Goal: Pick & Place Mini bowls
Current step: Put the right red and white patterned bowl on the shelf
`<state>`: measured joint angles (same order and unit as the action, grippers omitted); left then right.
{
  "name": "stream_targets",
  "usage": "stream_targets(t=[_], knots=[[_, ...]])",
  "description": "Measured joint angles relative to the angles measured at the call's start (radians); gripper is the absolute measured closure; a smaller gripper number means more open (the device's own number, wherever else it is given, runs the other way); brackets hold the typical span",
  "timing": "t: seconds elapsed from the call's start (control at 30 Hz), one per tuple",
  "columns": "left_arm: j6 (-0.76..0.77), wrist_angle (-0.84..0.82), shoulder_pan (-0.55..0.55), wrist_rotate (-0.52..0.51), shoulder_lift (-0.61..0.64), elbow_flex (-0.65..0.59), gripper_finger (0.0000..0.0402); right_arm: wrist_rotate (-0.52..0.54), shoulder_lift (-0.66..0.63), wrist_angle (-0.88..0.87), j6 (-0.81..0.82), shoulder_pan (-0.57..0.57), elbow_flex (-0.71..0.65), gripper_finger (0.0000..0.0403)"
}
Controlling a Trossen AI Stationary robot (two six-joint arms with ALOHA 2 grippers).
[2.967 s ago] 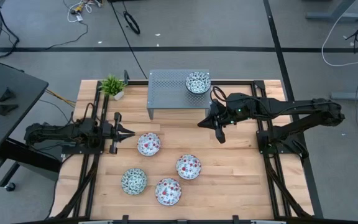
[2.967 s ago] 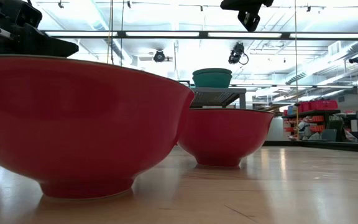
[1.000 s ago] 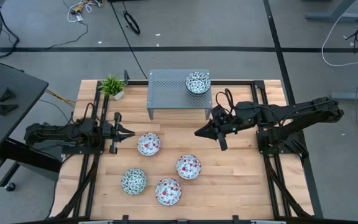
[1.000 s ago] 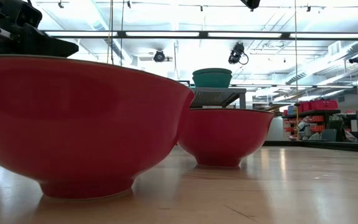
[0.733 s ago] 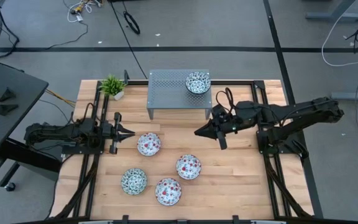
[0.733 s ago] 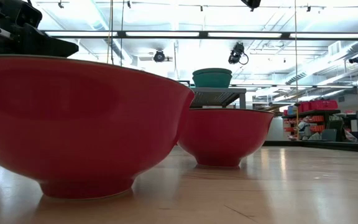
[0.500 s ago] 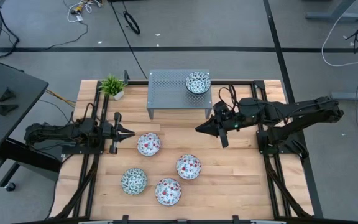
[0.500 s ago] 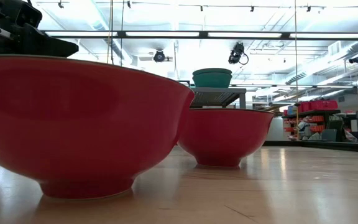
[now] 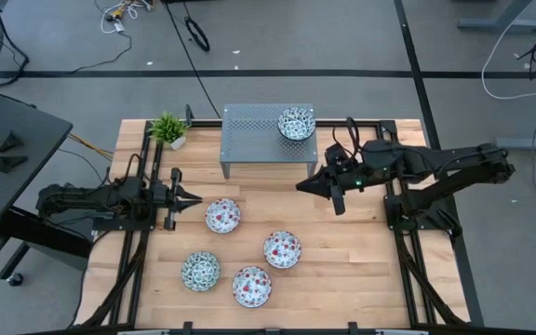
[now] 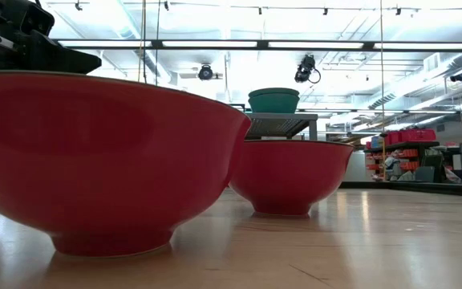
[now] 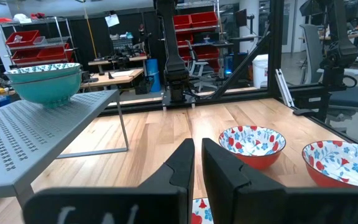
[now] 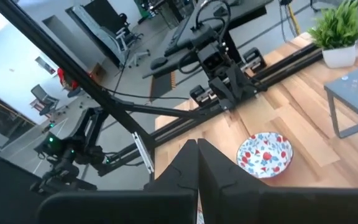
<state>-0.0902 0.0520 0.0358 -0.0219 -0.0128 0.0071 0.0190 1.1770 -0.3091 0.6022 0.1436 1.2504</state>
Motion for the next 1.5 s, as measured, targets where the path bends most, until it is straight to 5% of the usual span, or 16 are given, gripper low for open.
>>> stream_targets(t=[0.57, 1.5], knots=[[0.0, 0.0, 0.0, 0.0, 0.0, 0.0, 0.0365, 0.048, 0.011, -0.103, 0.004, -0.019, 0.032, 0.0403], [0.0, -0.001, 0.0, 0.0, 0.0, 0.0, 0.0365, -0.039, 0.254, -0.334, 0.009, 0.021, 0.031, 0.0403]])
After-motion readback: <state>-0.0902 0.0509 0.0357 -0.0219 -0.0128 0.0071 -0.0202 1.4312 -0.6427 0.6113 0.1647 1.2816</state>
